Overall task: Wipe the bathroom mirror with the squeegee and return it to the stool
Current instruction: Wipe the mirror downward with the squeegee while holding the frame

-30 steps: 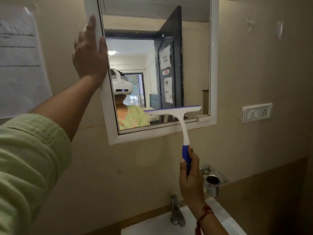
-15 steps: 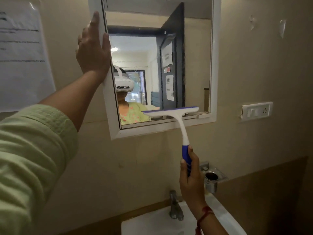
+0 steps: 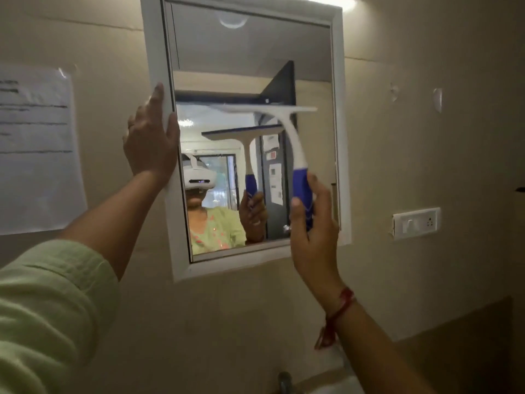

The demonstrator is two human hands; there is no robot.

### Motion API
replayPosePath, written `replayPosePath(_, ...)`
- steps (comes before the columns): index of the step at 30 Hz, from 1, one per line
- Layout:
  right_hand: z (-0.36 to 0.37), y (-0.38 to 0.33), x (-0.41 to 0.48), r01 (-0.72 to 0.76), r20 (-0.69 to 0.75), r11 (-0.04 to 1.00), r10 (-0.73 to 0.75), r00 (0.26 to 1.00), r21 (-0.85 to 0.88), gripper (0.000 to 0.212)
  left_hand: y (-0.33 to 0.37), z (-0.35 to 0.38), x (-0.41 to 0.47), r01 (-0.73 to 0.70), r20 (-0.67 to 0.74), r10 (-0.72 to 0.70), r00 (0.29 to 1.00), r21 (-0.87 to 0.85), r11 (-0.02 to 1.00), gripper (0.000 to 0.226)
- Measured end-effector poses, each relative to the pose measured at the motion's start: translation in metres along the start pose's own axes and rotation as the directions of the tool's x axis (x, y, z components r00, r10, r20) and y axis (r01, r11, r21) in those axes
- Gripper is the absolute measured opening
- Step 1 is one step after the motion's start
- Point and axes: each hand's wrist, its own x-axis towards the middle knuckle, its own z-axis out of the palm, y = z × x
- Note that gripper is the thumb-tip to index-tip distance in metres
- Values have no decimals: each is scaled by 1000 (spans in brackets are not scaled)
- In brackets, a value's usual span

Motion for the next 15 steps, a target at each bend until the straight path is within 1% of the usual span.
replayPosePath(3, -2, 4, 65, 35, -66, 998, -39, 997, -55, 38, 0, 0, -1, -6, -13, 6, 1000, -19, 1000, 50)
replayPosePath(7, -2, 15, 133, 88, -40, 987, -95, 995, -137, 38, 0, 1, 0, -13, -23, 12, 1000, -39, 999, 48)
replayPosePath(11, 6, 22, 168, 168, 22, 966, -167, 986, -198, 39, -1, 1, 2, -9, -24, 8, 1000, -68, 998, 49)
replayPosePath(15, 13, 26, 187, 147, -3, 971, -150, 989, -187, 37, 1, 1, 1, 1, -21, -2, 1000, -63, 998, 48)
